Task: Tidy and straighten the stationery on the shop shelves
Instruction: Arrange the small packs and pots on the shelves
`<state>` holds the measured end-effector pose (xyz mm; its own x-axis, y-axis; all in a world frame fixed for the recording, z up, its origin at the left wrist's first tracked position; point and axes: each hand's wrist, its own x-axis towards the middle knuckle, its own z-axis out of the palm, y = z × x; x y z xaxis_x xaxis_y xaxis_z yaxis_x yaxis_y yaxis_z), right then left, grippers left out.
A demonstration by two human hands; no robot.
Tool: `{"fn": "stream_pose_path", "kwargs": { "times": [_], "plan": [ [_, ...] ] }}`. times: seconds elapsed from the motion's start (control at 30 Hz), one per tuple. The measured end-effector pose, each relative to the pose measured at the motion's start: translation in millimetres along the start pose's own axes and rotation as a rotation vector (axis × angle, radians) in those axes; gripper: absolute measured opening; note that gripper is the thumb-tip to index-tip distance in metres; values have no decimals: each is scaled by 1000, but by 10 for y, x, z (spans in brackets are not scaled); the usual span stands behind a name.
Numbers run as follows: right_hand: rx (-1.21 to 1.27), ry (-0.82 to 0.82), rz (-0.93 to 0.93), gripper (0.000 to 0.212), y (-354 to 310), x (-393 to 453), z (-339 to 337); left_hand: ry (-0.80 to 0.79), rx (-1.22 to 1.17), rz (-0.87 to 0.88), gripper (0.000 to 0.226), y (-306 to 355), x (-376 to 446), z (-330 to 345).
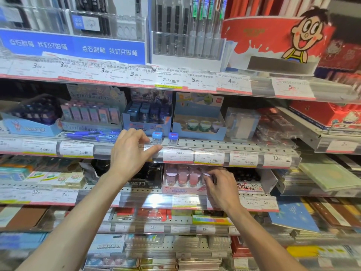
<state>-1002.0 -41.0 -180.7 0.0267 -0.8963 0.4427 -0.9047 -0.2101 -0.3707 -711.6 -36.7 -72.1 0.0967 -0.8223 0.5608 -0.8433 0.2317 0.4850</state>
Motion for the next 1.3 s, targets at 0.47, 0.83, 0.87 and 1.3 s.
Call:
{"fn": "stream_pose_path", "kwargs": {
  "times": [0.47, 0.83, 0.87, 1.3],
  "plan": [
    [-74, 42, -72, 24, -9, -134, 77, 5, -2, 12, 40, -10, 6, 10],
    [4, -29, -150, 28, -88, -294, -235, -15, 19, 6, 42, -14, 13, 0],
    [11, -32, -162, 25, -114, -303, -296, -15, 20, 7, 42, -13, 17, 0],
    [92, 53, -319, 10, -988, 382, -1123, -21, 40, 13, 42, -8, 23, -4]
  ]
}}
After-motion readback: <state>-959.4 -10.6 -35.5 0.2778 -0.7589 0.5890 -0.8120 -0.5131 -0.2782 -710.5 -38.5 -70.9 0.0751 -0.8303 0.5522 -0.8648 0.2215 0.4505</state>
